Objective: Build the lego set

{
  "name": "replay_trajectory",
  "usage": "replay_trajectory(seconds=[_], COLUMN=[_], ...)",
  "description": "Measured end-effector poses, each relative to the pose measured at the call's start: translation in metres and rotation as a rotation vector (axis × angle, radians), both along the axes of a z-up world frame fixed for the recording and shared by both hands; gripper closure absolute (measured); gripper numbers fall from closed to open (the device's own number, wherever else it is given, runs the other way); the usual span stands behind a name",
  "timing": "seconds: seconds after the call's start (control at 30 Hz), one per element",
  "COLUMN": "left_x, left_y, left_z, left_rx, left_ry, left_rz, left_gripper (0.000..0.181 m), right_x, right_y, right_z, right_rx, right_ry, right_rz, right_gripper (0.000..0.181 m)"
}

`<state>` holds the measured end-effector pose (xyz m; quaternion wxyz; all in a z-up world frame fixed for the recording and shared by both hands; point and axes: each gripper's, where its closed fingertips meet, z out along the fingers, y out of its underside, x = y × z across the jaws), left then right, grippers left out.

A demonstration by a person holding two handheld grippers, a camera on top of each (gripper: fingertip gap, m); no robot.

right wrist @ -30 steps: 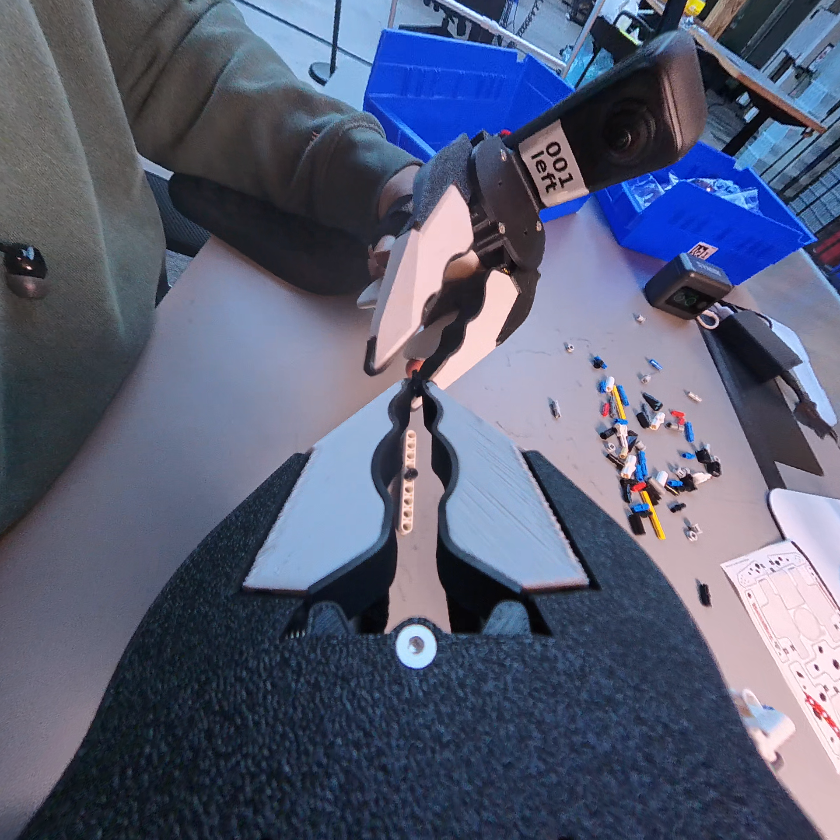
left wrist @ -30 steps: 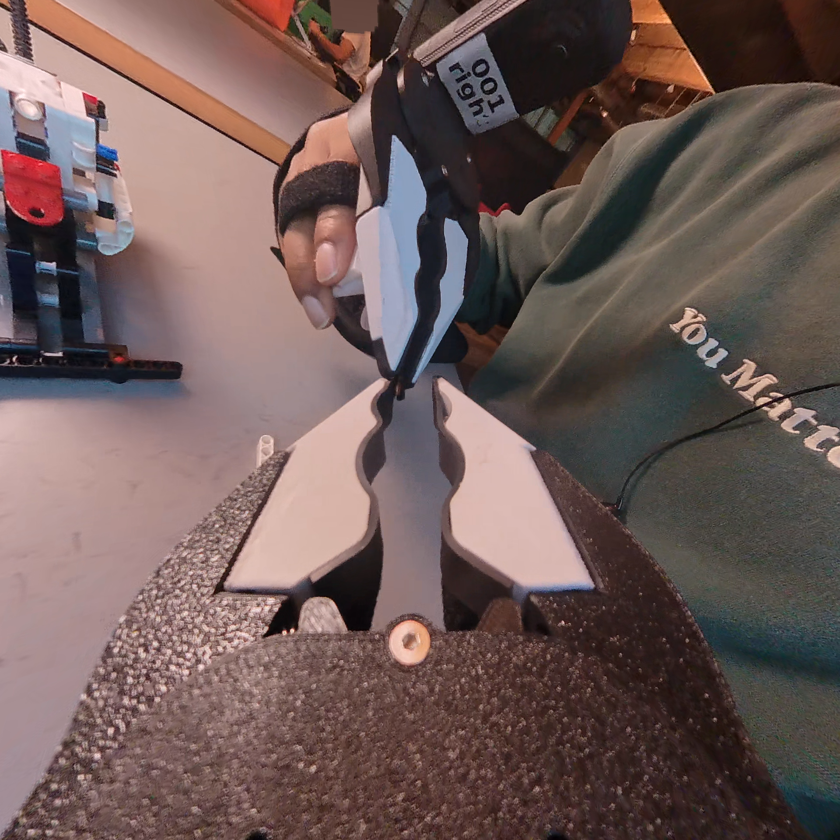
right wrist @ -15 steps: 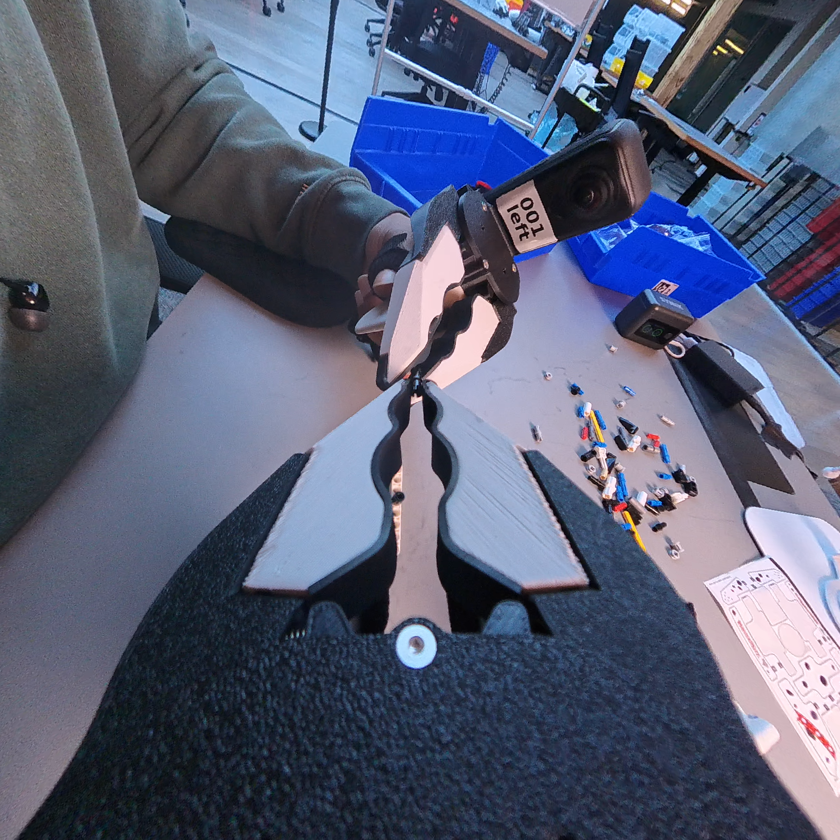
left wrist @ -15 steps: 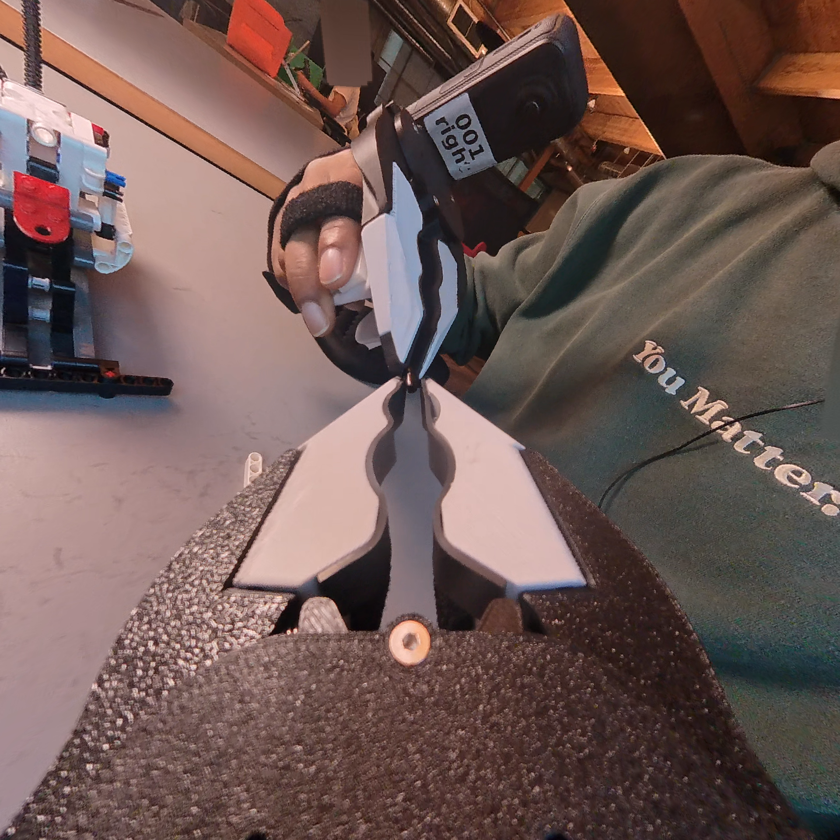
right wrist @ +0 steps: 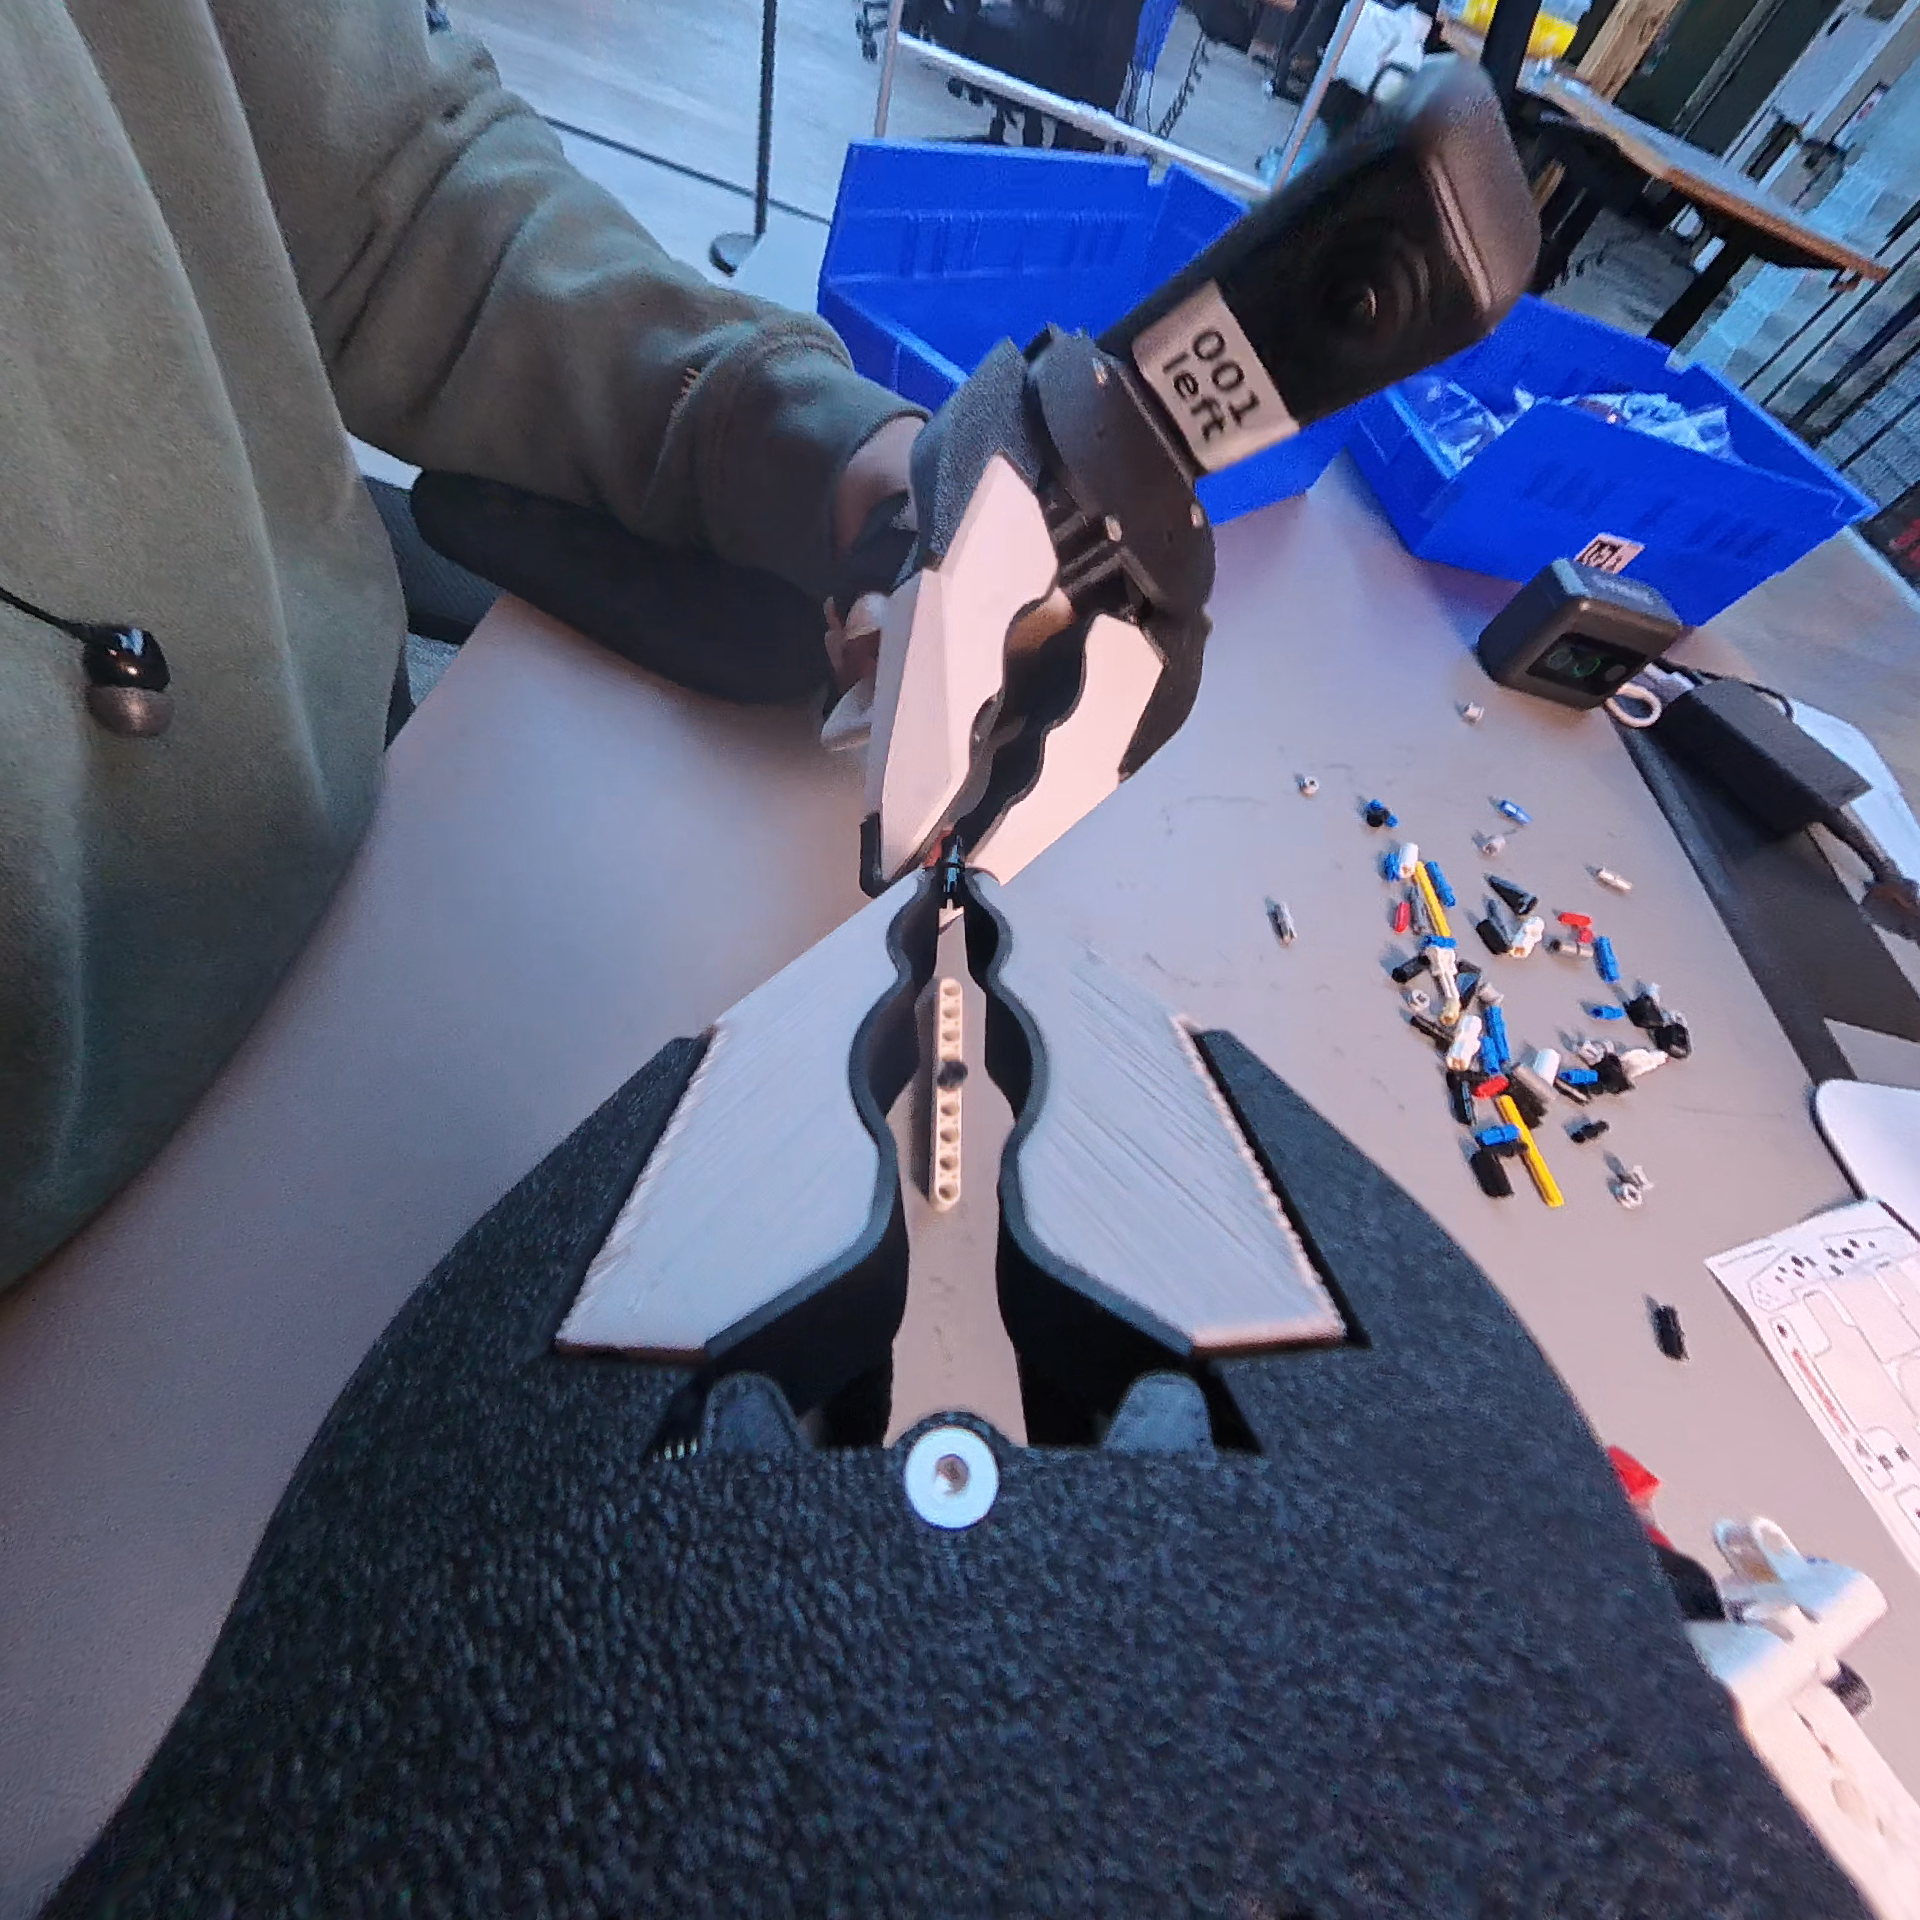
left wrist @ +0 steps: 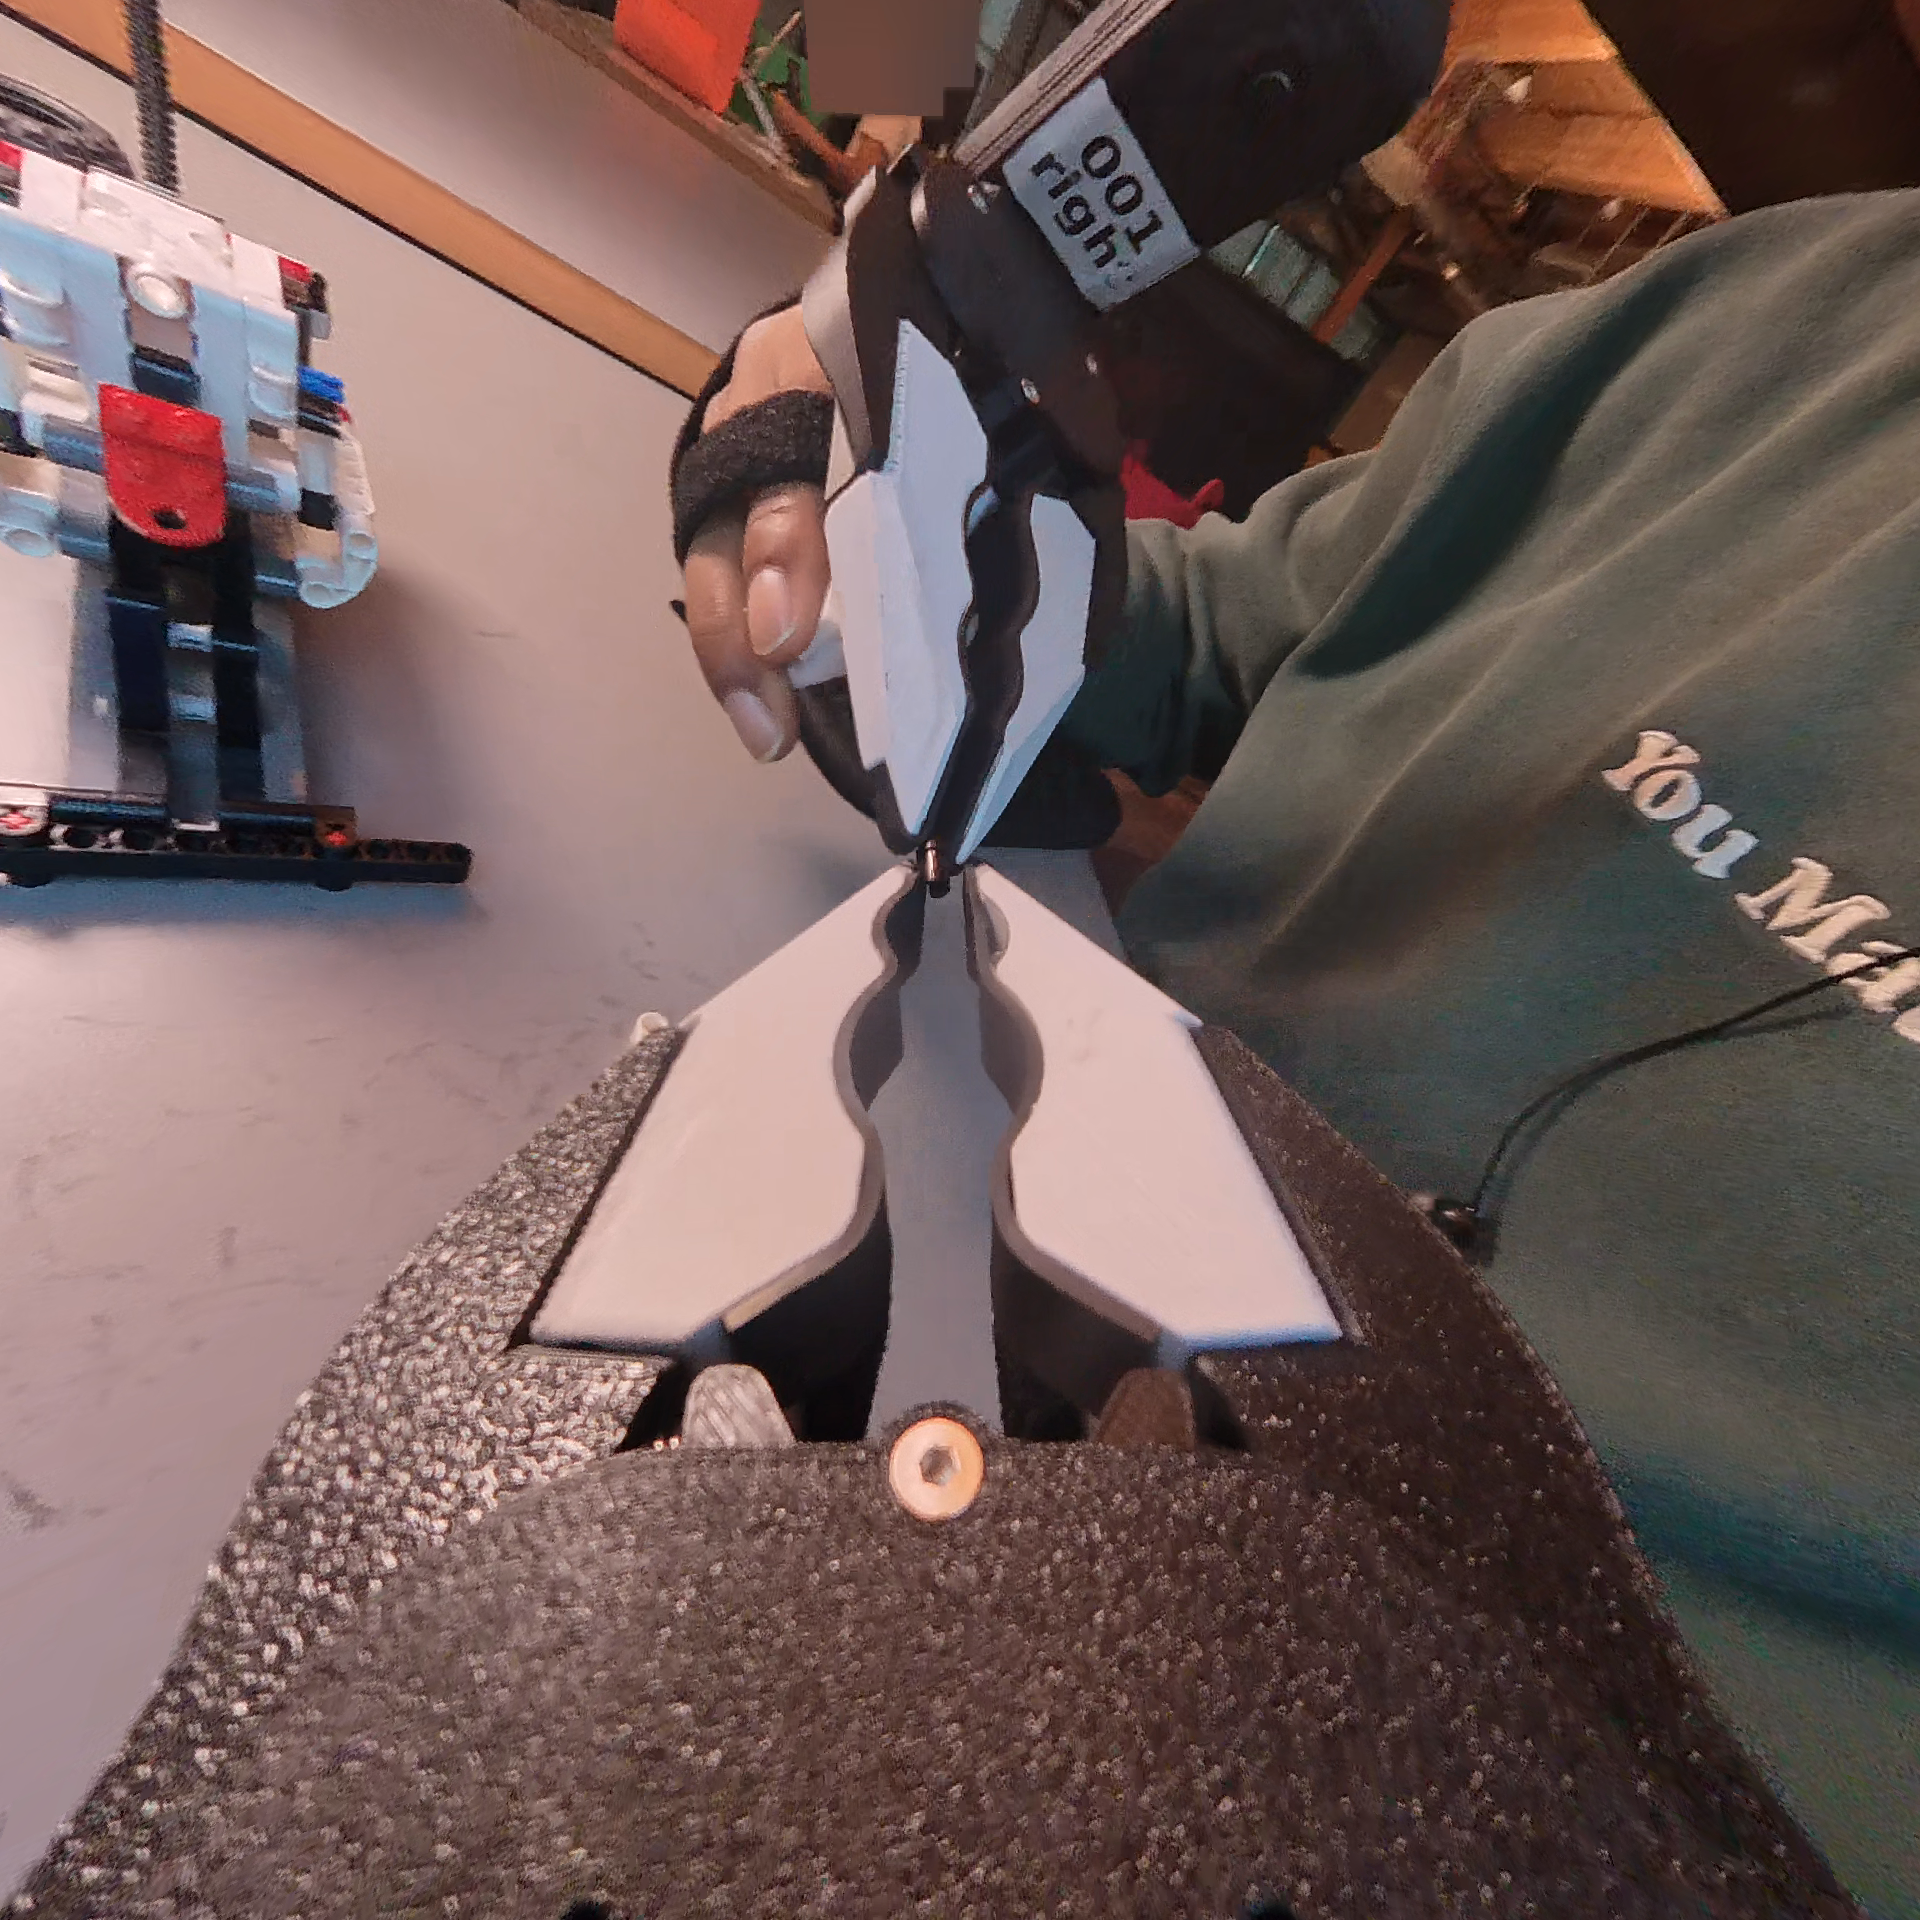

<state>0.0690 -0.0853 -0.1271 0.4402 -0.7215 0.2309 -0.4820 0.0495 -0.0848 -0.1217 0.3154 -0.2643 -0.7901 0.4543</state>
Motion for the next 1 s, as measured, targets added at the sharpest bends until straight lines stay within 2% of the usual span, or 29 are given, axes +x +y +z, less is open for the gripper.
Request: replay_trajectory(seconds=[0.17, 0.3, 0.4, 0.53, 0.73, 0.93, 1.0], left_x=[-0.016, -0.039, -0.045, -0.04, -0.035, -0.034, -0.034], left_y=[0.015, 0.023, 0.02, 0.015, 0.014, 0.014, 0.014], left_z=[-0.021, -0.042, -0.058, -0.079, -0.098, -0.099, -0.099], left_rx=[0.052, 0.044, 0.017, -0.018, -0.002, 0.02, 0.017], left_ry=[0.222, 0.412, 0.5, 0.592, 0.725, 0.761, 0.769], left_rz=[0.139, 0.218, 0.196, 0.139, 0.117, 0.119, 0.124], left_gripper=[0.175, 0.159, 0.146, 0.138, 0.151, 0.174, 0.174], right_x=[0.002, 0.009, 0.015, 0.019, 0.014, 0.012, 0.012], right_y=[0.014, 0.046, 0.062, 0.067, 0.065, 0.064, 0.064], right_z=[-0.008, -0.03, -0.045, -0.064, -0.071, -0.07, -0.07], right_rx=[0.021, 0.133, 0.181, 0.257, 0.278, 0.281, 0.277], right_ry=[-0.047, -0.155, -0.227, -0.301, -0.337, -0.339, -0.341], right_rz=[-0.039, -0.12, -0.148, -0.135, -0.112, -0.108, -0.113], right_gripper=[0.177, 0.177, 0.177, 0.177, 0.177, 0.177, 0.177])
